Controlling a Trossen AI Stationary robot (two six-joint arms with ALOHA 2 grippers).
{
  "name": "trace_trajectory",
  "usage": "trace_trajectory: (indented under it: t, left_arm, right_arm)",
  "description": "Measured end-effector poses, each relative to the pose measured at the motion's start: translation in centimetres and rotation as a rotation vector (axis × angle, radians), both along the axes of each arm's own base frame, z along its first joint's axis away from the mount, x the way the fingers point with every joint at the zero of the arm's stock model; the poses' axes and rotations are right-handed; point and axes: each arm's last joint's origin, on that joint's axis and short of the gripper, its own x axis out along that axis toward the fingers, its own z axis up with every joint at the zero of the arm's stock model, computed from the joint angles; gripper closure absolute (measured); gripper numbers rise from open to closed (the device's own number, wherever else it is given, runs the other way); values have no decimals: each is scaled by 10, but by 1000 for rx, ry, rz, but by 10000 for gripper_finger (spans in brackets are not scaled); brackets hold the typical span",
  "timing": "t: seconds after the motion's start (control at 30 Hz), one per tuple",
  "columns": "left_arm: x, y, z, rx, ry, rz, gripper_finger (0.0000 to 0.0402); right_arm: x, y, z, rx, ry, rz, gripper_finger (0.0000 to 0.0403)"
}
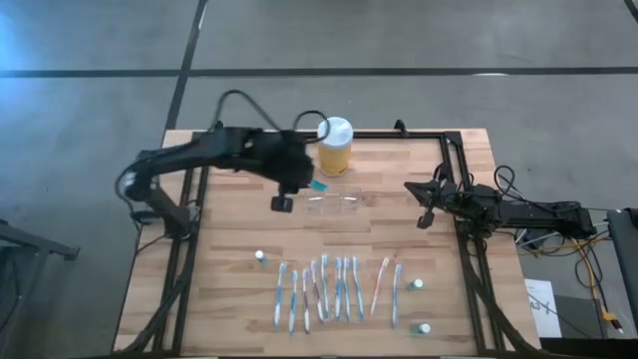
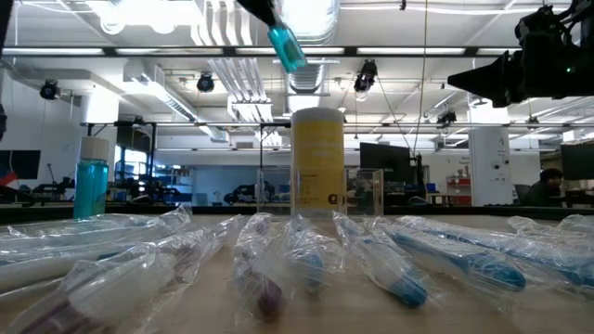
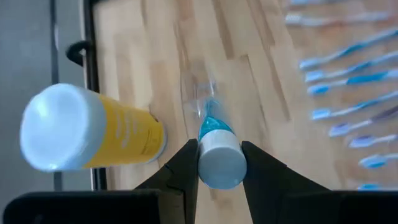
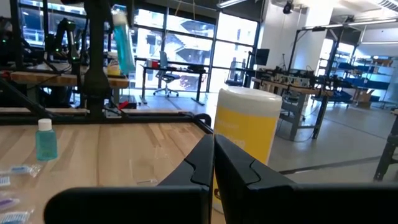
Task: Pick & Place toothbrushing station
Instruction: Put the blue mouthwash into the transparent organizer
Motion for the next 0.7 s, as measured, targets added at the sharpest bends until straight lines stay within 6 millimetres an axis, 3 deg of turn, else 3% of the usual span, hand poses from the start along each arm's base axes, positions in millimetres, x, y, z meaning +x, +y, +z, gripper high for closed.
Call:
trace_trajectory:
  t: [0.37, 0.7]
  left_arm:
    - [60, 17, -48, 120, 241, -223, 304]
    - [94, 30, -93, 165, 366, -311, 304]
  right_arm:
    - [0, 0, 0, -2, 1, -1, 394]
    - [0, 0, 0, -21, 9, -3, 394]
